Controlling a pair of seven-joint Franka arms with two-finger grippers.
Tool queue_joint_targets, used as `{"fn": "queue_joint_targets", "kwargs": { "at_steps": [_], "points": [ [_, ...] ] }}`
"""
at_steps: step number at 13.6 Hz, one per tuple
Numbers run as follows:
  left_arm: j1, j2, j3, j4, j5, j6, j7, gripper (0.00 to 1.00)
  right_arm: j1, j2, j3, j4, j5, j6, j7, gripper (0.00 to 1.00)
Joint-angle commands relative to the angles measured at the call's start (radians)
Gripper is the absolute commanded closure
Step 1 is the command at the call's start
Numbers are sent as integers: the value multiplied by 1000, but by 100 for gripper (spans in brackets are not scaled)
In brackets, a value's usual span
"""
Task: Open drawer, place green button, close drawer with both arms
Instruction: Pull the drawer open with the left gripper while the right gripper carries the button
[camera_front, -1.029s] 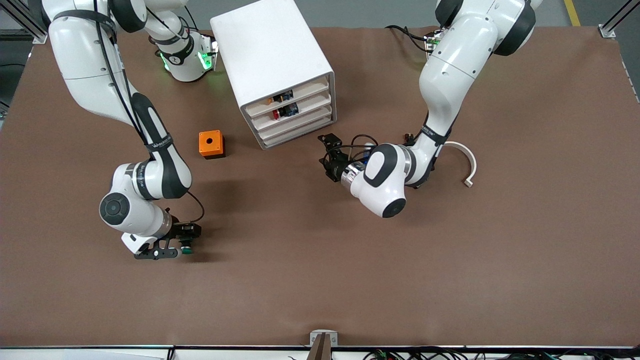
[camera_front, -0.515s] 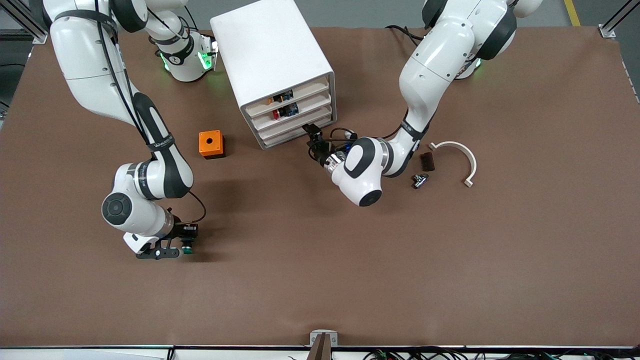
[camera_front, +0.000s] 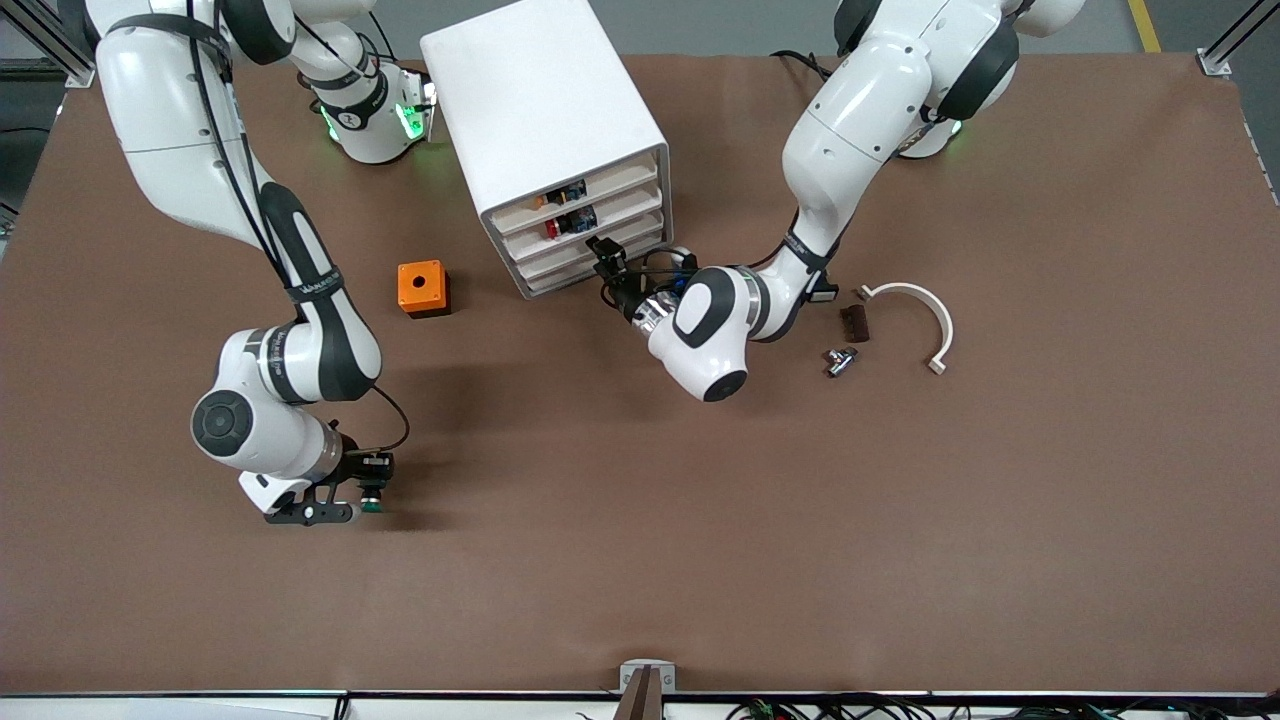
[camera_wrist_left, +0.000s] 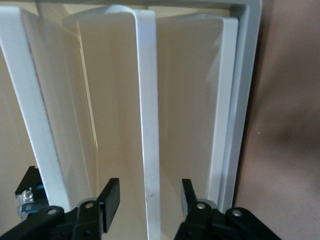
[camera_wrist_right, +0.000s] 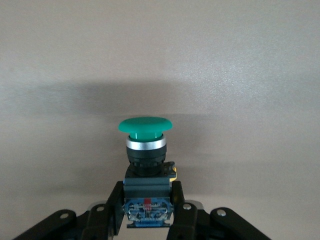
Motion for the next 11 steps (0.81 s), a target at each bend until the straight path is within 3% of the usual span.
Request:
{"fn": "queue_joint_targets", "kwargs": {
  "at_steps": [1,3,5,7,11],
  "points": [
    [-11,21,9,15,-23,-11,-13,58,6,-23,5,59,32,-121,75,100],
    [-12,21,9,15,-20,-11,-7,72,35,-41,5,62,38,-140,150,100],
    [-15,21,9,15,-22,-11,-7,78,64,-69,6,62,38,-170,251,100],
    [-5,18,9,18,-23,-24,-7,94,104,-101,6,62,37,-207,359,100],
    [47,18,20,39,-19,-23,-1,98,168,-163,5,62,37,-290,584,99]
  ]
}}
